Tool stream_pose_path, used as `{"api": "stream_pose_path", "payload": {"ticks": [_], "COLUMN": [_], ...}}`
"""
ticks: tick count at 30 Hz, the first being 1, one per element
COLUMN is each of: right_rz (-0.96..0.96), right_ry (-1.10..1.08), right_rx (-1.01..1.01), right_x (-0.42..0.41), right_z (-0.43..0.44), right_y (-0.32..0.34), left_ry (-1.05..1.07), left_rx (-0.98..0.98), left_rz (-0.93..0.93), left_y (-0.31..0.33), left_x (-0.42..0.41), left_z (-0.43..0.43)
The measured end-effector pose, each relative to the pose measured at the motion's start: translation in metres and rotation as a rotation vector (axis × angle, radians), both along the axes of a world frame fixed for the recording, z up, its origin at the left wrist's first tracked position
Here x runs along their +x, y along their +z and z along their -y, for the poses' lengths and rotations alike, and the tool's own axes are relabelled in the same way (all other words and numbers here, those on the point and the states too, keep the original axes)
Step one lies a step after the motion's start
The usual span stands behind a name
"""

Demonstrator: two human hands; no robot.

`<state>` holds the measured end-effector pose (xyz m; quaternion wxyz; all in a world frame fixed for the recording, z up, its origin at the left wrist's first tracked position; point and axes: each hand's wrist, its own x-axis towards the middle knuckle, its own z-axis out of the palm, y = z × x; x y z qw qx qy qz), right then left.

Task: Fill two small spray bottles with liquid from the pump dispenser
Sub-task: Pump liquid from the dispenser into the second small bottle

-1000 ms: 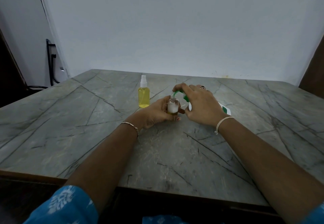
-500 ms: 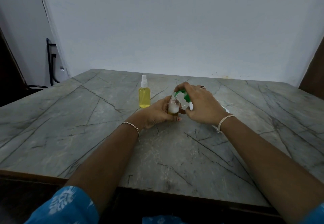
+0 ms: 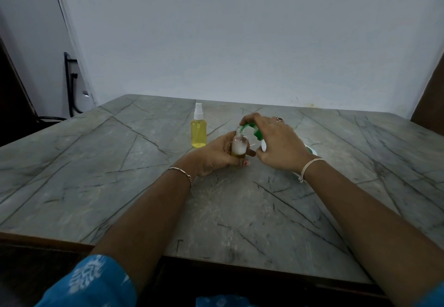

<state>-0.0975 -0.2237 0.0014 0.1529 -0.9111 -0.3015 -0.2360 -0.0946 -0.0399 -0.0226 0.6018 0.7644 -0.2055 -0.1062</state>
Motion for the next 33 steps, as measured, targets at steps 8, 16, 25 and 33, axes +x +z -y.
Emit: {"api": "stream_pose_path", "payload": {"ticks": [8,16,25,33], "right_rz": [-0.018,-0.038,-0.033,-0.039], "right_ry": [0.012,0.045,0.021,0.04], "right_rx": [-0.006,0.043,0.012,0.053], "right_x": [-0.0002,-0.0008,-0.002,0.0007], "right_z": [0.0023,-0.0001,0.0021,-0.004], "right_y": [-0.0004,0.0017,-0.0005,0.0014], "left_ry": [0.009,0.001,0.002,0.008], "left_rx": [-0.015,-0.019,-0.021,-0.031], "left_rz": [-0.013,-0.006,0.004,0.01], "left_y": [-0.0004,-0.0001,0.0001,-0.0006], "left_x": [0.0008,0.0003,-0.0012,-0.0006], "left_z": [0.0002,0.0006,0.0003,0.0003]}}
